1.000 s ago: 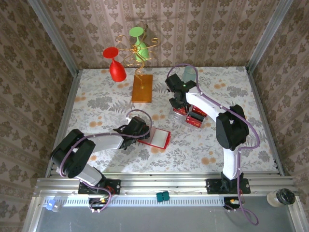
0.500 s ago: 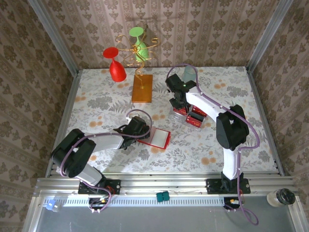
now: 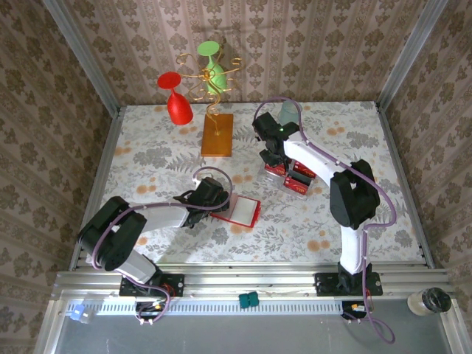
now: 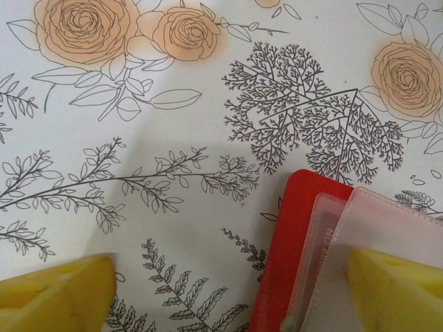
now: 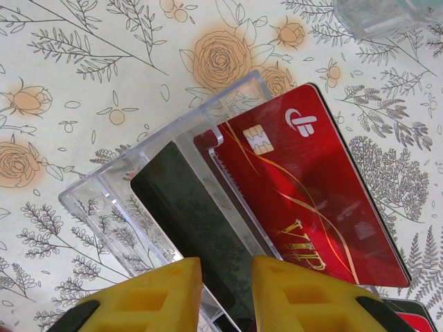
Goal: Put the credit cards into the card holder
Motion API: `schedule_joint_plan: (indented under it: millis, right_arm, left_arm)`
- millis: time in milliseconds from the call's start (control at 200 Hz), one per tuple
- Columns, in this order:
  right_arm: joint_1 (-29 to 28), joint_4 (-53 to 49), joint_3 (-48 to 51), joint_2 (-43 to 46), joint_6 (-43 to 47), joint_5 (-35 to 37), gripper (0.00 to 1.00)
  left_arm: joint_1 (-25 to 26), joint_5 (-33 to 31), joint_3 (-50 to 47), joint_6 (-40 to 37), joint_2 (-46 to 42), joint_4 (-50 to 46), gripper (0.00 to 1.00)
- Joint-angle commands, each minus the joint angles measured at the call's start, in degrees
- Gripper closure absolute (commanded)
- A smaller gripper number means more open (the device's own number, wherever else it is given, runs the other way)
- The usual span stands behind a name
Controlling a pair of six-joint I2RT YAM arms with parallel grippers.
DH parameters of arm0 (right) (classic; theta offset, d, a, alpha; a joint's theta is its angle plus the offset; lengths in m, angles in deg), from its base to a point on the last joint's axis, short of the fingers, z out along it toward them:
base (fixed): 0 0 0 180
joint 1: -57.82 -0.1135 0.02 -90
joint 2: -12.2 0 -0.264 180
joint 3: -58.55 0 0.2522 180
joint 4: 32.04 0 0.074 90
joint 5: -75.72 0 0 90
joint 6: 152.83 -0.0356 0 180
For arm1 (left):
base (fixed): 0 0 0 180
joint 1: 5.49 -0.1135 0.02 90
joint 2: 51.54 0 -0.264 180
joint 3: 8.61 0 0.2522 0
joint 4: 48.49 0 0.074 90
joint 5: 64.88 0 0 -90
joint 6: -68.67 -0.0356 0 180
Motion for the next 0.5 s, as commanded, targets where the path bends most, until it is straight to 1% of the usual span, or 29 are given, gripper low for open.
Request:
schedule_joint_plan:
  millis: [0,260,350,495]
  right_arm:
    - [-0.3,-2.2,-1.5,-1.2,0.6,1.3,0.71]
    - [-1.7,-2.2,-2.0,1.9,1.0,2.2,0.66]
    - [-2.2,-2.5,-2.5,1.6,2.4,3.4,0.63]
    - [-2.3,-3.2,-3.1,-0.7,4.9,6.2,0.63]
  left_arm:
    - [0.0,6.2,-0.8,1.3,3.1,2.8,0.11]
    - [0.1,6.2,-1.0,1.3,3.2,3.1,0.11]
    - [0.1,6.2,-0.9,1.3,3.3,3.1,0.11]
    - [0.0,6.3,-0.9,1.4,3.6,3.3,0.12]
